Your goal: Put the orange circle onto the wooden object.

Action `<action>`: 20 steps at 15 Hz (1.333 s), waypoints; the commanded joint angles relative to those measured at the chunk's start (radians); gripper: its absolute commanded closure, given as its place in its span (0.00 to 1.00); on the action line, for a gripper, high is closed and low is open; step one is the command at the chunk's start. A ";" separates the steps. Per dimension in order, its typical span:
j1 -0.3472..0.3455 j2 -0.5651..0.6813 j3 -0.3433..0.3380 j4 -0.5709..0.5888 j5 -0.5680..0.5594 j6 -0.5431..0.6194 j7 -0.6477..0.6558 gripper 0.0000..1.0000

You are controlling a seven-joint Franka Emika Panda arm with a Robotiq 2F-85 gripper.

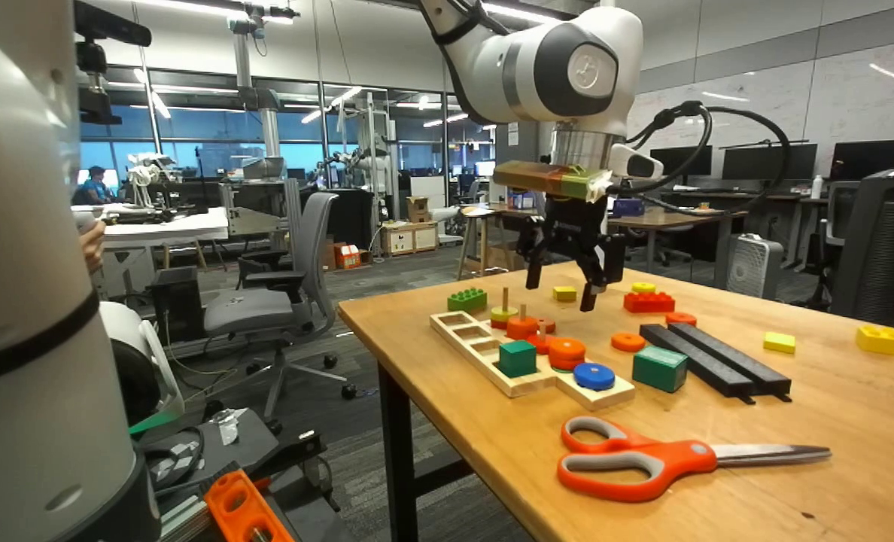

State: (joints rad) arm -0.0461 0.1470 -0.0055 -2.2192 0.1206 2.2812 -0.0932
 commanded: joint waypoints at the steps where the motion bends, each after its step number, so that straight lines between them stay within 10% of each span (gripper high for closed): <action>1: -0.013 0.006 0.002 -0.001 0.085 0.047 -0.032 0.00; 20: 0.007 -0.014 -0.019 -0.162 0.027 0.284 0.142 0.00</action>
State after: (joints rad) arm -0.0554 0.1540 -0.0146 -2.3564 0.1886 2.5456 -0.0082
